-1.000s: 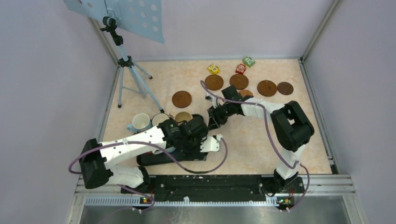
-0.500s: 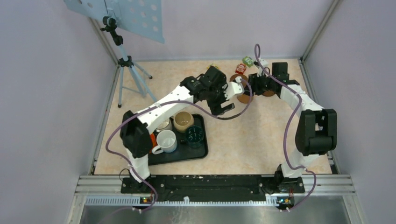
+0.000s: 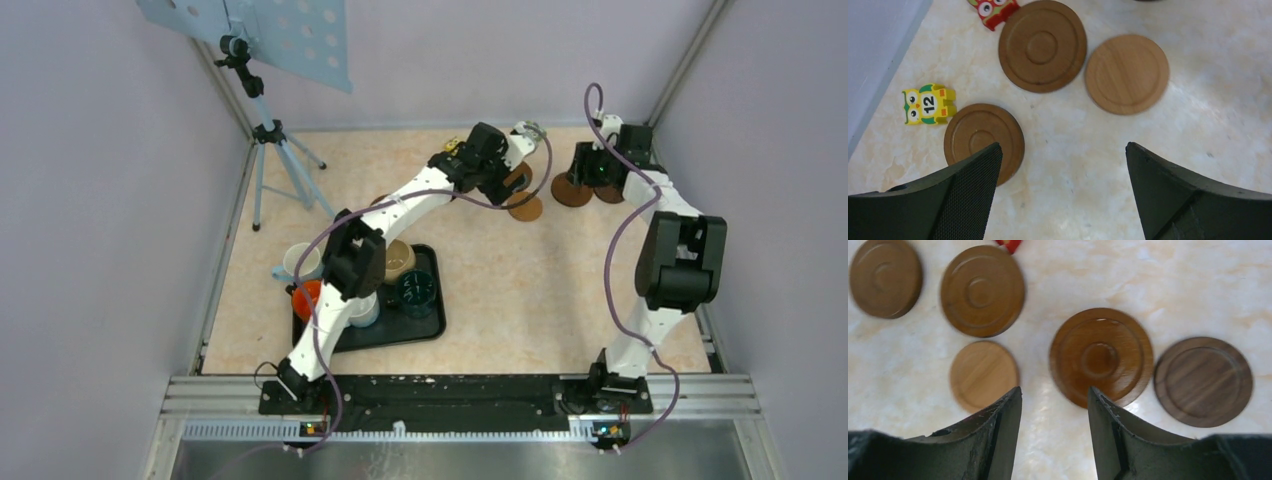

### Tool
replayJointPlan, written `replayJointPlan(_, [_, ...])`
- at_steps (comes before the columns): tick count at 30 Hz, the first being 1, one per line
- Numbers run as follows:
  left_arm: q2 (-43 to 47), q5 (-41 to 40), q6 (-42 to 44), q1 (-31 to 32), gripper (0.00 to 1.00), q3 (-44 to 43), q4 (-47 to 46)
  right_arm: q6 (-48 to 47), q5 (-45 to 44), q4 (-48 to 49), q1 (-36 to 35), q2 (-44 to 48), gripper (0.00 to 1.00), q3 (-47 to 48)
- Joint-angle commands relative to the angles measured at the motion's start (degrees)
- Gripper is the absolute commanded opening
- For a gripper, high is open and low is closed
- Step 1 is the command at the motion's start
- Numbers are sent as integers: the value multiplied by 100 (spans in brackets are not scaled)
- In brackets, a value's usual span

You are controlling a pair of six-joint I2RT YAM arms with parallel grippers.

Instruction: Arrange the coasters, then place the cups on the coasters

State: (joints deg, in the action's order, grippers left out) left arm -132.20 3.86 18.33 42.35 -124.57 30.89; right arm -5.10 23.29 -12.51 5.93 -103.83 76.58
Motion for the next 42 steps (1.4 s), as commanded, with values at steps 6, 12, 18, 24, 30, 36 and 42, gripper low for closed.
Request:
replayJointPlan(6, [-1054,-539,-926,-507,99,-888,-2187,-125,-986,750,75,-799,51,585])
replayJointPlan(12, [-1521,-268,-1079,-621,99,-1086,-2608,61,-1046,693,364,-1225,52,1135])
replayJointPlan(18, [-1737,28,-1112,-611,99,-1165,-2830,285,-594,269,837,-1752,52,1767])
replayJointPlan(24, [-1986,171,-1232,-605,99,-1335,-2921,142,-565,47,966,-2036,38,1794])
replayJointPlan(30, [-1668,863,-754,-436,97,-917,-2426,-125,-741,-123,969,-2063,31,1572])
replayJointPlan(36, [-1235,959,-383,-218,93,-129,-2424,-386,-833,-369,968,-1942,25,1237])
replayJointPlan(42, [-1310,1038,-242,-96,86,-134,-2135,-806,-887,-524,971,-1579,21,677])
